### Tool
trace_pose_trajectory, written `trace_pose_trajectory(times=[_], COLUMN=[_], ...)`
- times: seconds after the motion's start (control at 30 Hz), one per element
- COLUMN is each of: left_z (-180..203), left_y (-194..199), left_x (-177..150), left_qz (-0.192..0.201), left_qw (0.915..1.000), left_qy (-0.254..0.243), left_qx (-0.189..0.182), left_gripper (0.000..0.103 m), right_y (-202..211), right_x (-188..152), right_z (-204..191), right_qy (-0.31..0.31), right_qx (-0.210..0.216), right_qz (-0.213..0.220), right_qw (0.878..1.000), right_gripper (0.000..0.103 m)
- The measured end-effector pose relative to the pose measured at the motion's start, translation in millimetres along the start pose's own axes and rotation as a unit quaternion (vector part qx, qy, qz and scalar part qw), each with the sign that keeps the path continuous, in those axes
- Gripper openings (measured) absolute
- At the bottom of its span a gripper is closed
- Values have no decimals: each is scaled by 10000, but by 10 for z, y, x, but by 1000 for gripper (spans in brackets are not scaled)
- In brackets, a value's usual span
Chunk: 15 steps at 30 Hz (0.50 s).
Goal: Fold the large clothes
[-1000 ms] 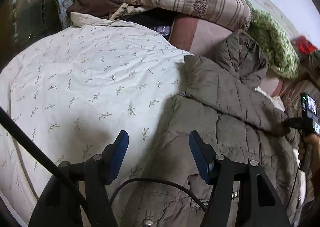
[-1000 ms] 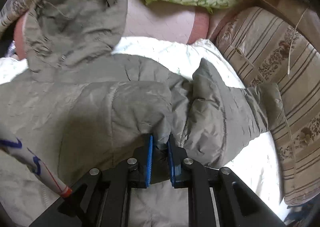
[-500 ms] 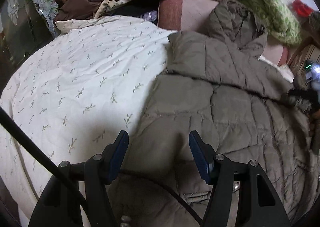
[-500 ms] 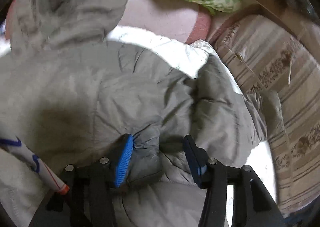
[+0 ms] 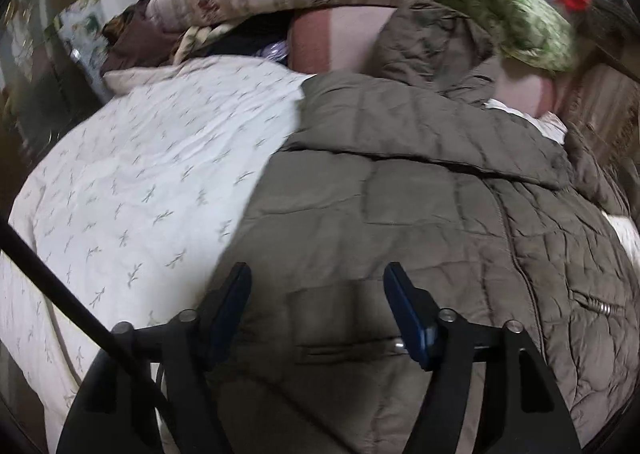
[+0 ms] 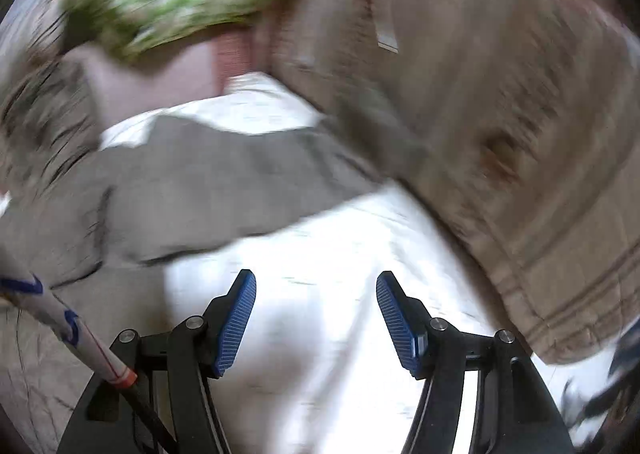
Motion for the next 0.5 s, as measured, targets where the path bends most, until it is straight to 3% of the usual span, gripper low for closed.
trace_pose_trajectory(times=[0.13,0.23,0.5], left_z=[183,224,294], left_y=[-140,-228,-473], left_x=[-63,-72,-76], left_qz=[-210,-323,-488], left_qw=[9995,9993,9983], left_qy=[-244,-190,-184], left_qx=[38,29,251], left_gripper=[68,68,71], right_y=[-181,-398,-1118], right_x=[25,64,473], right_z=[522,680,709], right_qy=[-621,-990,-973], right_qx=[135,259,-345], right_qz=[-153,-221,-145], right_qw=[9979,9945,9946], right_gripper=[67,67,67])
Point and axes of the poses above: each gripper's, at about its wrist camera, not at the fingertips, and y roughly against the way its jaws point, z to its right, x to its top, the point moved 3 cm from there along -y, roughly the way its jaws point, and after that the axes turned 4 degrees about x, right-handed, at the moved point
